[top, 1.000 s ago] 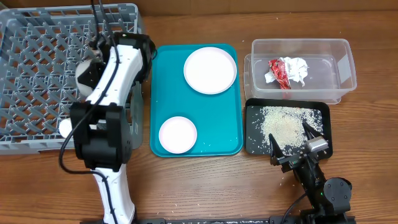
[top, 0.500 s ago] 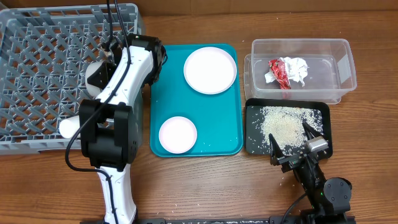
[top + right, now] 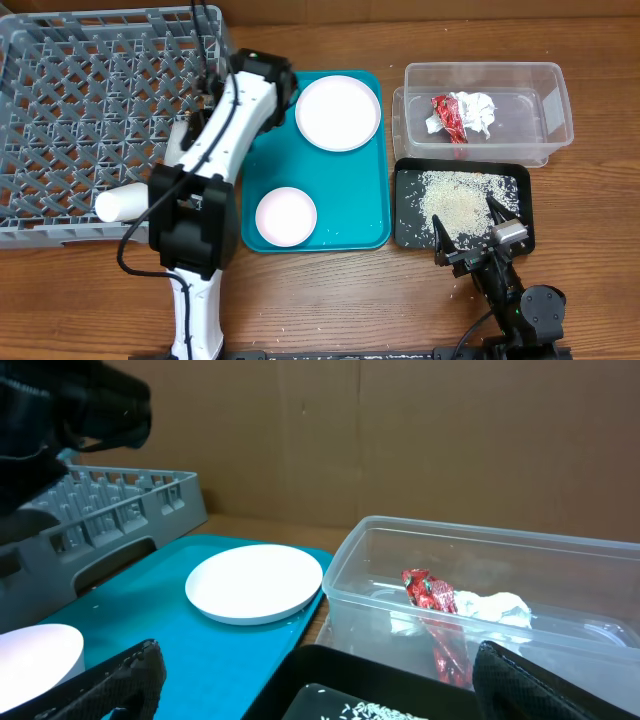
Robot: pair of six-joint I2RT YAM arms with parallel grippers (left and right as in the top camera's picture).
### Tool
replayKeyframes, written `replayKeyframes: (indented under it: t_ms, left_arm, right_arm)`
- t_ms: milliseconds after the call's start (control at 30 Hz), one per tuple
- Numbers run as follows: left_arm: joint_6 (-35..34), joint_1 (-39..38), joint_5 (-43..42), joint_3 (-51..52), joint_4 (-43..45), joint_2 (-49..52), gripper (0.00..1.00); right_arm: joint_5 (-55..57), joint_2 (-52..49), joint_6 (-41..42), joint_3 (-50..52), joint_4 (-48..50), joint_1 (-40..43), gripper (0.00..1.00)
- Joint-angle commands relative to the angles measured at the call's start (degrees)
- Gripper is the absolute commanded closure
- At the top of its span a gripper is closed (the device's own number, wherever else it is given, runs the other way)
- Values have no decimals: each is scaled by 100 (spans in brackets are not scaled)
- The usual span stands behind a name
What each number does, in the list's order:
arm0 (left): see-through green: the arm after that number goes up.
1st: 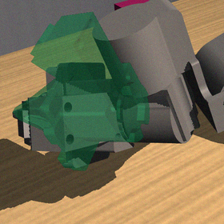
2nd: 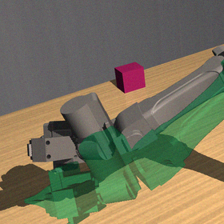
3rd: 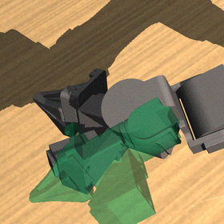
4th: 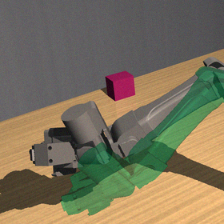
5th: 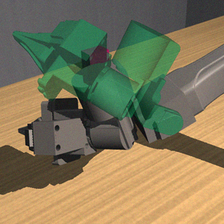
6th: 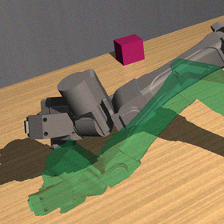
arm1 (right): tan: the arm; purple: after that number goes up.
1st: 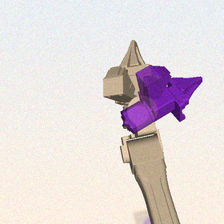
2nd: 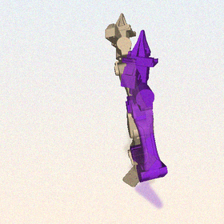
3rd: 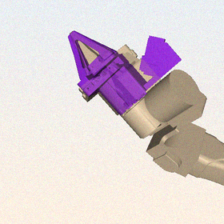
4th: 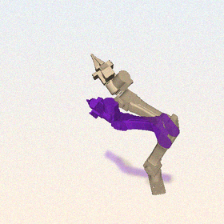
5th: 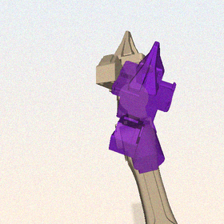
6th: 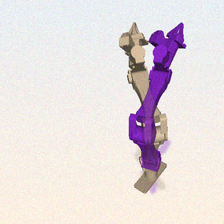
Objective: Sort waste into correct bins and load items into the dishwasher
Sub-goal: 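Grasp the pink bowl on the teal tray with the left gripper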
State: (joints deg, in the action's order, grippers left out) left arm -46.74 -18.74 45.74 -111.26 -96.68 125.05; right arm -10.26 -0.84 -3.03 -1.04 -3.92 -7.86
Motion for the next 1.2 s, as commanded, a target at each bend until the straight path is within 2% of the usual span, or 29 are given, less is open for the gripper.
replayKeyframes:
  t_ms: [0,100,200,300,367,567,600,733,833,933,1033,1167]
  left_arm:
    - [44,-181,-1329,-317,-13,-238,49]
    - [87,-256,-2378,-365,-11,-463,51]
    - [793,-332,-3578,-365,-15,-723,58]
    - [1342,-509,-4229,-315,-17,-1073,60]
    - [1427,-671,-4269,-173,-17,-1364,58]
    - [1095,-1161,-3801,1143,341,-2291,33]
    - [1088,-1180,-3783,1436,535,-2376,32]
    - [835,-1038,-3805,2551,1340,-2455,34]
    - [848,-713,-3945,3165,2052,-2455,41]
    - [1228,-376,-4301,3661,2830,-2455,42]
    - [1412,-175,-4461,4063,3274,-2455,42]
    - [1709,-116,-4533,4583,3718,-2444,47]
  right_arm:
    - [-9,68,-2,59,39,33,0]
    - [-9,68,-2,59,39,33,0]
    - [-9,68,-2,59,39,33,0]
    - [-9,68,-2,59,39,33,0]
    - [-9,68,-2,59,39,33,0]
    - [-9,68,-2,59,39,33,0]
    - [-9,68,-2,59,39,33,0]
    - [-9,68,-2,59,39,33,0]
    - [-9,68,-2,59,39,33,0]
    - [-9,68,-2,59,39,33,0]
    - [-9,68,-2,59,39,33,0]
    - [-9,68,-2,59,39,33,0]
